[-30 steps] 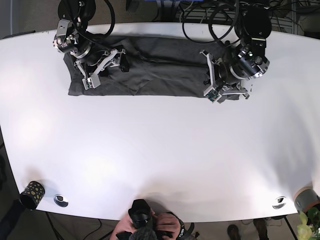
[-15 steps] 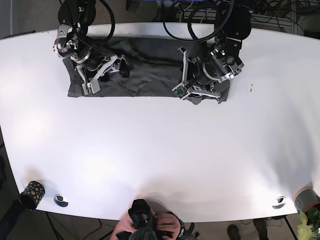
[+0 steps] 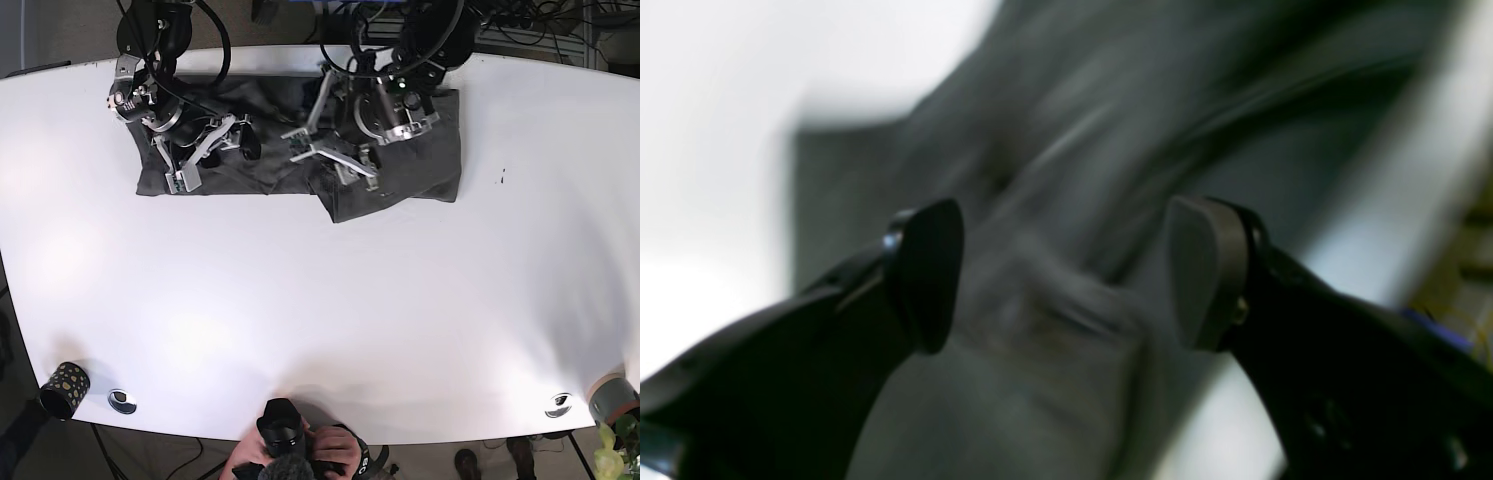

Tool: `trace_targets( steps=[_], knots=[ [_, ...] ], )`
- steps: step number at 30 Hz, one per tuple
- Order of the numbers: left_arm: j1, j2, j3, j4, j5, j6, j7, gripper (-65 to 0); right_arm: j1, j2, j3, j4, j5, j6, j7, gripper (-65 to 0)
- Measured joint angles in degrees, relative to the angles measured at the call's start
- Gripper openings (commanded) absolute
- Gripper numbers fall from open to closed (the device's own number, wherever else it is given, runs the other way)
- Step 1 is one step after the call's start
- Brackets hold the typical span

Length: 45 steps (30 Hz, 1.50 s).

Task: Fold the T-shirt properly
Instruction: 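Release the folded end and raise the left gripper away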

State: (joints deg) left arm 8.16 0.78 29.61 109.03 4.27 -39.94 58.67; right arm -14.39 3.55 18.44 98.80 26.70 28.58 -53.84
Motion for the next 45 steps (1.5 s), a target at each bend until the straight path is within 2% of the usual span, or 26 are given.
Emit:
trace_targets(
  steps=[3,6,11,21,26,31,34,37,42,45],
  knots=[
    [-0.09,-0.63,3.26,0.11,-0.28,-0.04,0.0,-25.8,-0.02,0.0,-0.02,0.0,-0.07,0.0,0.0,-19.3],
    [0.13,-1.46,2.62,0.87,0.02,-0.2,0.04,-26.2,0.0,-0.02,-0.02,0.0,-0.2,0.0,0.0,-19.3],
    [-0.22,-1.75,-5.25,4.07,0.5,-0.15,0.02,-26.2,0.24,-0.02,-0.02,-0.02,-0.33,-0.02,-0.13,-19.3],
    [-1.05,-1.92,-17.4,2.32,0.96,-0.15,0.0,-26.1,0.55,-0.04,-0.02,0.33,-0.42,0.0,-0.52,-19.3],
    [-0.87,-1.9,-24.72,2.14,0.15,-0.17,-0.04,-26.5,-0.02,0.15,-0.02,3.19,5.25,0.02,-1.51,-19.3],
    [-1.01,-1.11,-35.47,2.05,-0.48,-0.17,-2.29,-26.5,-0.02,0.11,-0.09,6.21,11.41,2.89,-2.05,-18.9],
    [-1.2,-1.6,-40.74,2.03,-4.46,-0.04,-3.89,-26.5,-0.04,0.09,-0.81,7.02,13.05,5.05,-4.72,-18.9],
    [-1.22,-2.64,-45.72,2.01,-8.39,-0.02,-4.28,-26.5,-0.74,0.37,-6.36,7.04,13.27,7.02,-5.97,-19.0],
    [-1.33,-6.51,-51.06,-0.11,-11.47,-0.04,-4.33,-26.5,-0.81,-0.04,-13.84,6.88,13.6,7.52,-5.79,-19.0],
    [-1.14,-8.37,-54.01,-2.27,-12.79,-0.04,-4.11,-26.5,-0.81,0.26,-17.38,6.84,10.91,7.5,-5.79,-19.0]
  ],
)
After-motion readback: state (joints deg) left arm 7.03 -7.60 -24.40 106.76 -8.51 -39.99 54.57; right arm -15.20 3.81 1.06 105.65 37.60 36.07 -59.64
